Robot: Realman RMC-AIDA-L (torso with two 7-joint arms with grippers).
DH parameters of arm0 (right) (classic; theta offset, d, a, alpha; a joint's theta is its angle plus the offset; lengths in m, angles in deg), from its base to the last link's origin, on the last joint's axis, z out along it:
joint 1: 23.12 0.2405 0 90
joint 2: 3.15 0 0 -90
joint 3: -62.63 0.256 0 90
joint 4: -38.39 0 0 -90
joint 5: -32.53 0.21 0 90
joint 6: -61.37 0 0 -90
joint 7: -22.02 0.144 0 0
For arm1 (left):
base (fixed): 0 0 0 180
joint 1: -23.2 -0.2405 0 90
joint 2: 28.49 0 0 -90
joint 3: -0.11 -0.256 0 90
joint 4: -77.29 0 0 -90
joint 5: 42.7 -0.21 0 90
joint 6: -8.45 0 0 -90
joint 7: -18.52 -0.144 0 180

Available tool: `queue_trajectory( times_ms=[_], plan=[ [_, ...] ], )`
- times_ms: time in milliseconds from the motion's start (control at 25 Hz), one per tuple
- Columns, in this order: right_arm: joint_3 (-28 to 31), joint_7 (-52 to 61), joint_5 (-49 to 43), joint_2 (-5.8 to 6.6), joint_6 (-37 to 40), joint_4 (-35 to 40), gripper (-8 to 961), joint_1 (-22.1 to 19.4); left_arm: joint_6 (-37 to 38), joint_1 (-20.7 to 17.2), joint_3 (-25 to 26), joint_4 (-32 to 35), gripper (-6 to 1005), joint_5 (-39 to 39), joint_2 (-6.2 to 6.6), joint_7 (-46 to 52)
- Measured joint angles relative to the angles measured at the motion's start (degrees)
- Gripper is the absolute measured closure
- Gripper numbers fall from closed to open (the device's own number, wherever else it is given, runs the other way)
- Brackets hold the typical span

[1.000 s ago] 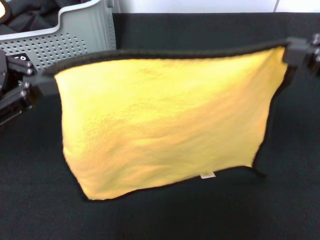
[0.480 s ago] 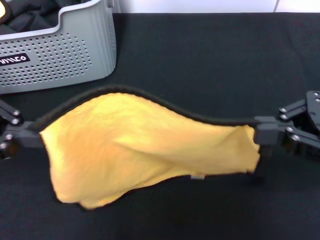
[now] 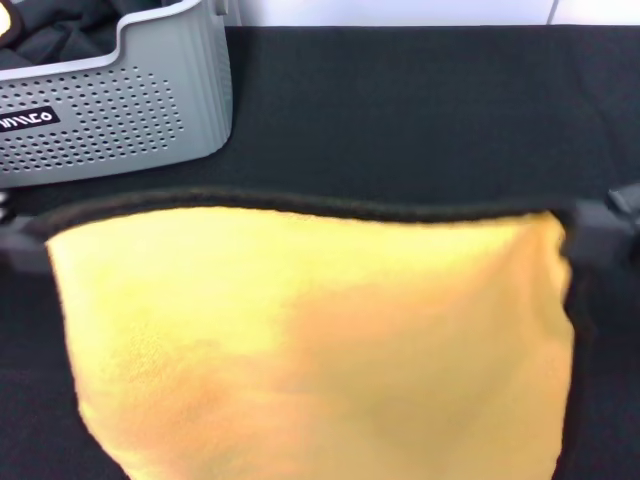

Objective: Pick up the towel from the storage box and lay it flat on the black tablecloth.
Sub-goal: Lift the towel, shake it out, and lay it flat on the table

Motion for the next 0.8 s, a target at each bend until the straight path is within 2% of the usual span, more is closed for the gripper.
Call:
queue_trajectory(
  times_ms=[40,120,200,240,280,400,520,600,640,800],
  plan=[
    [0.3,0.1,-0.4,-0.04,0.1,-3.6,943,1.9,-0.2,0.9,1.6,-1.2,973,-1.9,-0.68,0.1],
    [0.4,-1.3,-2.3,-0.38,0.3,-13.2,943,6.9,-0.5,3.7,7.4,-5.4,973,-9.1,-3.10,0.3],
    [0.4,-4.2,-4.6,-1.00,0.5,-22.7,943,11.6,-0.7,6.6,15.2,-8.8,972,-19.2,-5.85,0.2],
    [0.8,-7.5,-7.0,-1.46,1.2,-30.4,943,15.7,-1.1,8.1,19.6,-9.8,972,-24.1,-7.26,0.1],
    [1.0,-8.4,-7.8,-1.56,1.4,-32.8,943,16.8,-1.7,9.3,23.4,-10.4,972,-28.6,-8.49,-0.1],
    [2.2,-12.6,-11.4,-1.94,3.9,-40.6,943,21.7,-4.8,11.7,31.7,-11.0,971,-38.8,-11.16,-0.2],
    [3.4,-13.8,-14.7,-2.05,8.9,-41.3,943,22.8,-9.7,12.3,34.7,-11.0,970,-43.5,-12.38,0.1],
    [4.2,-14.0,-15.9,-2.05,11.1,-40.7,943,22.8,-12.0,12.2,34.9,-11.0,970,-44.2,-12.61,0.2],
    [6.2,-14.5,-18.0,-1.98,14.3,-39.7,943,22.6,-13.4,12.1,34.9,-11.0,969,-44.5,-12.77,0.3],
    [10.6,-16.0,-22.1,-1.75,18.3,-38.9,943,22.8,-17.4,11.8,35.1,-11.2,968,-44.7,-13.37,0.7]
  ],
)
